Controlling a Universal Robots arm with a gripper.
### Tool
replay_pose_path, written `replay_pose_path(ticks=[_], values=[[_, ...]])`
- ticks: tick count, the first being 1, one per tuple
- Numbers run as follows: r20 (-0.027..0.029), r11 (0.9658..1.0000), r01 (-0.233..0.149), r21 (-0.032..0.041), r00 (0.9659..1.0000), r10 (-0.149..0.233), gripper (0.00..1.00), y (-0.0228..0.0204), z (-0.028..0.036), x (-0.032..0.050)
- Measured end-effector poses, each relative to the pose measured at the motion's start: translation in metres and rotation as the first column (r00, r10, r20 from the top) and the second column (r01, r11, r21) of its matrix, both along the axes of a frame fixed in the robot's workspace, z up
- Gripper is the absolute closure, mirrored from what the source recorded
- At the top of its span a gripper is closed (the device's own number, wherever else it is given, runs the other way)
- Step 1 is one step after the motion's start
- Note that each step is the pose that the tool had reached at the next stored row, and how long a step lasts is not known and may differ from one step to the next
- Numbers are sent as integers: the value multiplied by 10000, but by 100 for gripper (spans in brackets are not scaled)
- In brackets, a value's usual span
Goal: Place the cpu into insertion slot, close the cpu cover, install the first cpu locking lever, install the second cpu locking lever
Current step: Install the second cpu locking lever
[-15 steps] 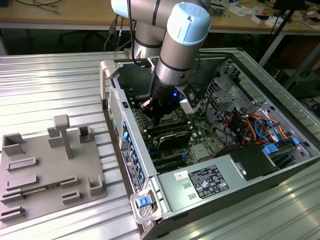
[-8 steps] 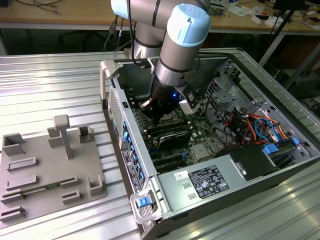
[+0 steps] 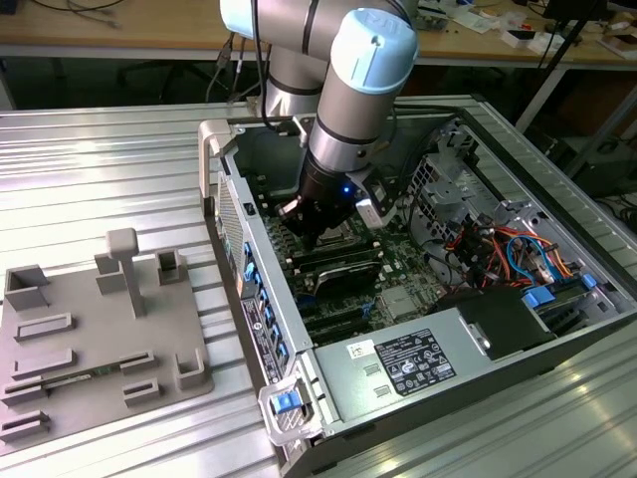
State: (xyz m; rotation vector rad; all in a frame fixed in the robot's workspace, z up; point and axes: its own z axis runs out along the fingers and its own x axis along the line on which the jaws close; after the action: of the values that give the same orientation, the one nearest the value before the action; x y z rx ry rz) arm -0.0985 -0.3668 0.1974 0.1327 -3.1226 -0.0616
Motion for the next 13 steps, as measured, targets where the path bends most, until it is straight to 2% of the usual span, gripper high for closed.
replay_pose_path(ticks=[2,4,7,8,10,12,13], values=[[-2,10000,-2,52,10000,2,89,-2,3,0],[-15,9999,1,146,10000,-1,89,-7,8,-5],[-15,9999,3,161,10000,-2,89,-5,32,-5],[-23,9999,1,146,10000,-1,89,1,40,0],[36,9997,-3,230,10000,2,89,13,74,8],[12,9998,-2,197,10000,2,89,11,143,4],[16,9998,0,203,10000,0,89,13,166,4]])
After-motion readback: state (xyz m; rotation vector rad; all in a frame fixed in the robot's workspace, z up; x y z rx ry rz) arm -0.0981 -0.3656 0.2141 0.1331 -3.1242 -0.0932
